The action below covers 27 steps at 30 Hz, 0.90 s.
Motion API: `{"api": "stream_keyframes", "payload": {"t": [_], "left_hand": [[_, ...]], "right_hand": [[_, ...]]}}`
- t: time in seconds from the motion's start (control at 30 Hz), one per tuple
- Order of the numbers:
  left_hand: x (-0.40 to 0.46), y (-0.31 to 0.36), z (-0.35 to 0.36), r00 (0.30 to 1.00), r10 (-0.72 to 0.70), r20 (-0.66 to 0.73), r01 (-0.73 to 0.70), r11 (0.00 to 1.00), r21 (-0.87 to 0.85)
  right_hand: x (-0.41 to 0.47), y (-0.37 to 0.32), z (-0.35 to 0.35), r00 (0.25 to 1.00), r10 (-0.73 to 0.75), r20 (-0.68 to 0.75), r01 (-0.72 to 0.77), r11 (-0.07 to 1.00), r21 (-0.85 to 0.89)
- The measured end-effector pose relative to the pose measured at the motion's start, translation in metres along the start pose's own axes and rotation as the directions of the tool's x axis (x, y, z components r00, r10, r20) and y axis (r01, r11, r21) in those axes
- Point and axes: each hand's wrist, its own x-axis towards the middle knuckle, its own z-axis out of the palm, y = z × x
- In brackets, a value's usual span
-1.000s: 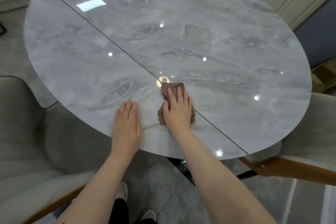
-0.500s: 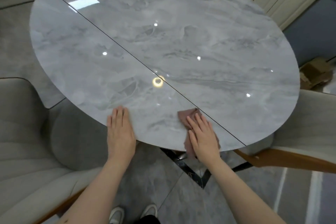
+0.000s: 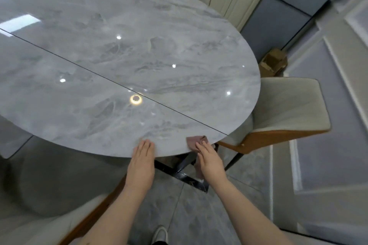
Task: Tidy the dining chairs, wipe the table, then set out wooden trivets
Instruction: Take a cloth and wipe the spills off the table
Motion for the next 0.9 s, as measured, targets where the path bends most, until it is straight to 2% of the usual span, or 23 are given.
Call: {"api": "stream_keyframes", "payload": {"t": [0.07, 0.13, 0.23, 0.33, 0.43, 0.57, 0.67, 0.8, 0.9], "left_hand": [[0.006, 0.016, -0.007, 0.998, 0.037, 0.048, -0.031, 0.991, -0.128], [0.012, 0.033, -0.015, 0.996, 0.070, 0.063, -0.054, 0.973, -0.224], [0.024, 0.062, -0.035, 0.992, 0.053, 0.116, -0.006, 0.928, -0.372], [0.036, 0.082, -0.049, 0.984, -0.001, 0.177, 0.095, 0.848, -0.521], [0.043, 0.096, -0.076, 0.978, -0.100, 0.183, 0.201, 0.689, -0.696], [0.051, 0.099, -0.126, 0.969, -0.216, 0.121, 0.214, 0.484, -0.848], [0.055, 0.090, -0.167, 0.964, -0.256, 0.070, 0.177, 0.423, -0.889], [0.045, 0.069, -0.221, 0.927, -0.369, 0.073, 0.193, 0.300, -0.934], [0.026, 0.044, -0.258, 0.876, -0.472, 0.103, 0.218, 0.195, -0.956]], "right_hand": [[0.000, -0.004, -0.020, 0.996, 0.067, 0.057, -0.072, 0.994, 0.085], [-0.001, -0.015, -0.043, 0.973, 0.197, 0.117, -0.226, 0.913, 0.339], [-0.008, -0.031, -0.065, 0.901, 0.390, 0.187, -0.404, 0.604, 0.687], [-0.014, -0.048, -0.076, 0.860, 0.432, 0.272, -0.402, 0.246, 0.882], [-0.018, -0.074, -0.092, 0.888, 0.365, 0.280, -0.336, 0.099, 0.937], [-0.008, -0.119, -0.108, 0.939, 0.248, 0.237, -0.274, 0.128, 0.953], [-0.002, -0.154, -0.115, 0.973, 0.125, 0.196, -0.217, 0.178, 0.960], [-0.002, -0.202, -0.119, 0.982, -0.100, 0.160, -0.118, 0.337, 0.934], [-0.005, -0.241, -0.116, 0.957, -0.275, 0.096, 0.056, 0.495, 0.867]]}}
